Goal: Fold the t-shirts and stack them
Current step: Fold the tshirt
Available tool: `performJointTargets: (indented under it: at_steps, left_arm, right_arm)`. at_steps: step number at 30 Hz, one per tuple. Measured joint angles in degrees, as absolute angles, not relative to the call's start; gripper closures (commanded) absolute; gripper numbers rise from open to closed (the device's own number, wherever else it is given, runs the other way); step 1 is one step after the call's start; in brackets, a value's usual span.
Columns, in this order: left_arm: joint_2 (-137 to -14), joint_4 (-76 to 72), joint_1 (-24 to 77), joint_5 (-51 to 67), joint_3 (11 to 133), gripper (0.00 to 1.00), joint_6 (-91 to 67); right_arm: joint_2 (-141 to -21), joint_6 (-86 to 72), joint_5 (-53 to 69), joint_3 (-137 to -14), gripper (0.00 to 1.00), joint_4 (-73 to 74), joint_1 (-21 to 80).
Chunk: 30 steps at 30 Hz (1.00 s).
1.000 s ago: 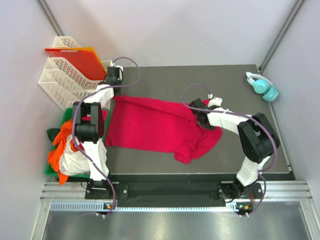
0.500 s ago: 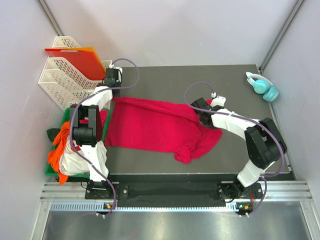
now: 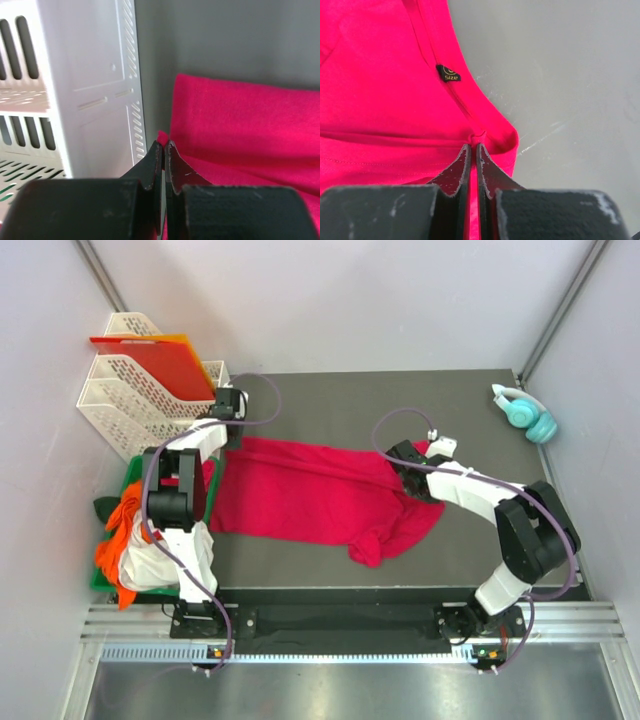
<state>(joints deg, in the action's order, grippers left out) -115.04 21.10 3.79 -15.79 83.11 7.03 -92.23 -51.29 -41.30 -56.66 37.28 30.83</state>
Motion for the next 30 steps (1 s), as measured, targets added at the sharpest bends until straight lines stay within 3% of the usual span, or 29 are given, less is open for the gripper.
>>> performJointTargets:
  at_steps: [19,20,24,25,28,30]
  left_arm:
    - [-119.6,25.8,3.9,-16.8,86.1,0.99,9.4]
    - [-119.6,25.8,3.9,-16.8,86.2,0.95,9.4]
    - [-119.6,25.7,3.9,-16.8,86.2,0.52,9.9]
    - [-119.5,25.6,3.8,-17.5,86.1,0.35,10.2]
    - [-117.7,24.2,3.5,-15.9,85.3,0.22,9.4]
    - [-116.5,24.0,4.1,-14.0,85.0,0.21,9.1]
  right_arm:
    - [-98.3,-51.6,-39.2,-57.5,1.0,37.6,30.8]
    - [-98.6,-51.6,-39.2,-57.5,1.0,37.6,30.8]
    - [-98.7,-51.6,-39.2,-57.5,0.77,37.2,30.9]
    - [-98.6,-51.5,-39.2,-57.4,0.6,36.7,30.9]
    - [-97.4,-49.1,-38.8,-57.5,0.4,34.7,30.9]
    - [-96.9,-47.0,-38.6,-59.2,0.36,34.3,30.9]
